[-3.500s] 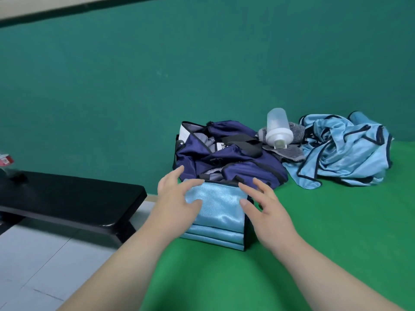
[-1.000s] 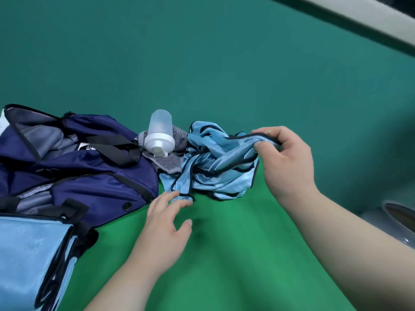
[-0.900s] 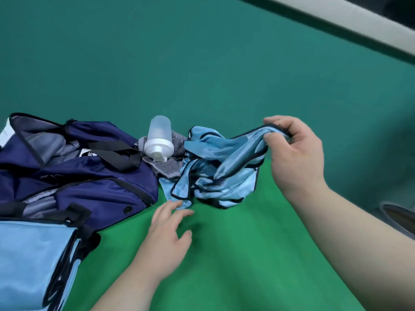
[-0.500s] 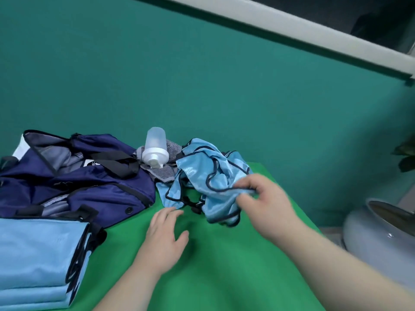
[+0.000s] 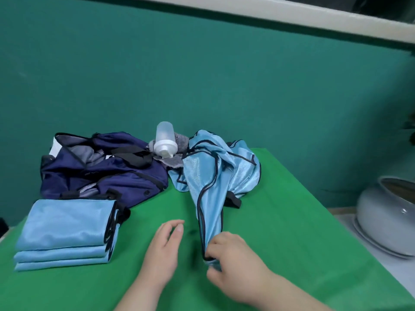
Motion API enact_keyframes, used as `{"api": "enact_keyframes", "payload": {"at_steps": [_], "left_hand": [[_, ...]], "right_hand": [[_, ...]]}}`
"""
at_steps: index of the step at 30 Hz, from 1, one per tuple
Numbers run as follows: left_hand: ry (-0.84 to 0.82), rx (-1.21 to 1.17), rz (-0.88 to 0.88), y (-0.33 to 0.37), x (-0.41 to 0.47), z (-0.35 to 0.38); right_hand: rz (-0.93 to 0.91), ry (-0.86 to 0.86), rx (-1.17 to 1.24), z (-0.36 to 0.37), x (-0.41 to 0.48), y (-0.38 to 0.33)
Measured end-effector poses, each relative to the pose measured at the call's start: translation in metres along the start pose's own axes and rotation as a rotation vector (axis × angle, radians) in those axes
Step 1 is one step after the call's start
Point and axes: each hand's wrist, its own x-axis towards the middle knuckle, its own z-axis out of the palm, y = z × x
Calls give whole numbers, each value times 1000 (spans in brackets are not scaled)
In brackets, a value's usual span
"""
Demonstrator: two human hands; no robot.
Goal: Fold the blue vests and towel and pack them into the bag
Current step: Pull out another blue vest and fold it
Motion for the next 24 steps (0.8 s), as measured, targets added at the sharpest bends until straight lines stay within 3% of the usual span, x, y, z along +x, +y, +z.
{"api": "enact_keyframes", "payload": {"at_steps": [5,9,13,17,24], "left_hand": [[-13,-41,-61,-2,-12,-4],[-74,117,-58,0,-12,-3],[-121,214,-72,6,-5,-2],[-128,301,-54,19,8,4],[-81,518,145,37,48,37]], "right_hand": [[-122,-70,-53,16,-17,-12],[-121,-84,28,10,-17,-5],[-12,40,189,-4,-10,18],[111,227,148,-14,9,47],[359,118,-94,-23,49,96]]}}
